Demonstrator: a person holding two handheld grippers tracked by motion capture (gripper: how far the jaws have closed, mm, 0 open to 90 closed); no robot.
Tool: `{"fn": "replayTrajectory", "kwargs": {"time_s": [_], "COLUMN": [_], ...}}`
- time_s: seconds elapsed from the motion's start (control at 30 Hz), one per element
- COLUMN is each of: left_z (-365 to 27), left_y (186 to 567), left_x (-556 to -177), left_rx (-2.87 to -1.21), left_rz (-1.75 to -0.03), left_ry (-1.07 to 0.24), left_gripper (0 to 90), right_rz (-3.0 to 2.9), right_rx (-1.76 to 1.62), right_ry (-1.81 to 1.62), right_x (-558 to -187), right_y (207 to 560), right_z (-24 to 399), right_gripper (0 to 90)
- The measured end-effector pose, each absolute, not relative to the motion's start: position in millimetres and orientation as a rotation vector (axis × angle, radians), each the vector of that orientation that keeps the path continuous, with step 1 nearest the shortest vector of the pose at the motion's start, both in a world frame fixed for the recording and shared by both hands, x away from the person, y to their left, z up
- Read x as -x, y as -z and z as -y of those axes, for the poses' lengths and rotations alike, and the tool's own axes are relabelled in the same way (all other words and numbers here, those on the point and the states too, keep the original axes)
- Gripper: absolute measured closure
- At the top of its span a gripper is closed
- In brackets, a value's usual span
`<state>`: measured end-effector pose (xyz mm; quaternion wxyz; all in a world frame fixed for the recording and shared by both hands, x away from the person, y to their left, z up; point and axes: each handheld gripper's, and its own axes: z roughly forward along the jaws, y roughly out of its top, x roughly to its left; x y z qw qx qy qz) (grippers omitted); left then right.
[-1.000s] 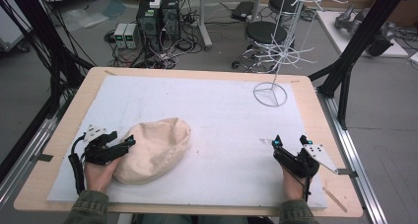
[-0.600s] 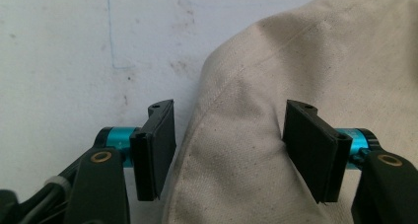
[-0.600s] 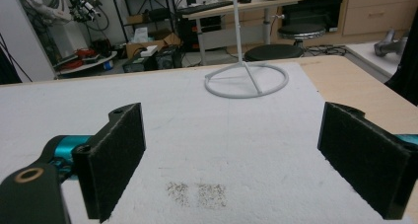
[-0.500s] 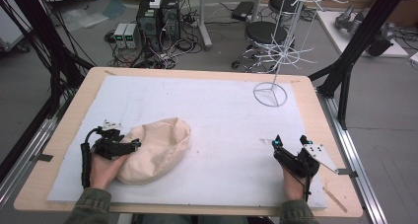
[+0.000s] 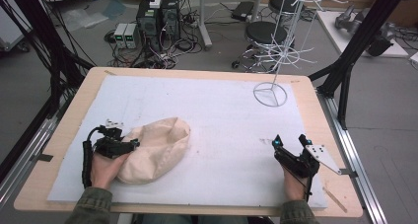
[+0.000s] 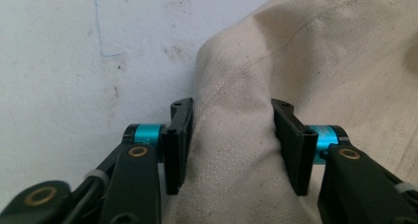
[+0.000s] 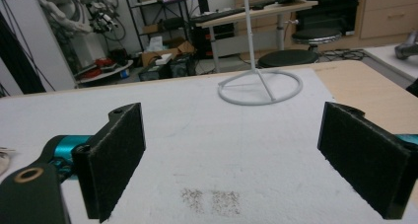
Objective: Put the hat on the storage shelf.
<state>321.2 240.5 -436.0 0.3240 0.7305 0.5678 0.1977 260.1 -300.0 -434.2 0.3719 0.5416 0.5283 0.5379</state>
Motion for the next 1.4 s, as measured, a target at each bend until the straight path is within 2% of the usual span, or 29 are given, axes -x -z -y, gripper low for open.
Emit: {"fn": "replayTrajectory", "kwargs": {"time_s": [0.17,0.37,0.77,1.17,1.4], "left_z": [-241.6,-249.2,-263.0,-274.5,-275.8], "left_y": [432.3,429.0,418.9,411.8,398.3], "left_x": [-317.3,-313.5,-301.9,-293.2,-288.0], "left_rx": [-1.904,-1.809,-1.552,-1.277,-1.196], "left_rz": [-1.460,-1.409,-1.306,-1.161,-1.089], "left_ry": [-0.559,-0.551,-0.558,-0.466,-0.449], "left_gripper": [64.4,69.0,73.1,73.6,73.6], "right_rz": [-1.356,-1.352,-1.345,-1.344,-1.346], "right_rx": [-1.383,-1.382,-1.384,-1.382,-1.384], "right_ry": [-1.399,-1.405,-1.412,-1.417,-1.423], "right_x": [-259.6,-259.5,-258.5,-258.9,-259.0], "right_y": [433.7,433.8,434.2,434.4,434.5], "right_z": [299.8,300.6,303.0,303.4,303.7], "right_gripper": [9.8,9.8,9.8,9.8,9.8]}}
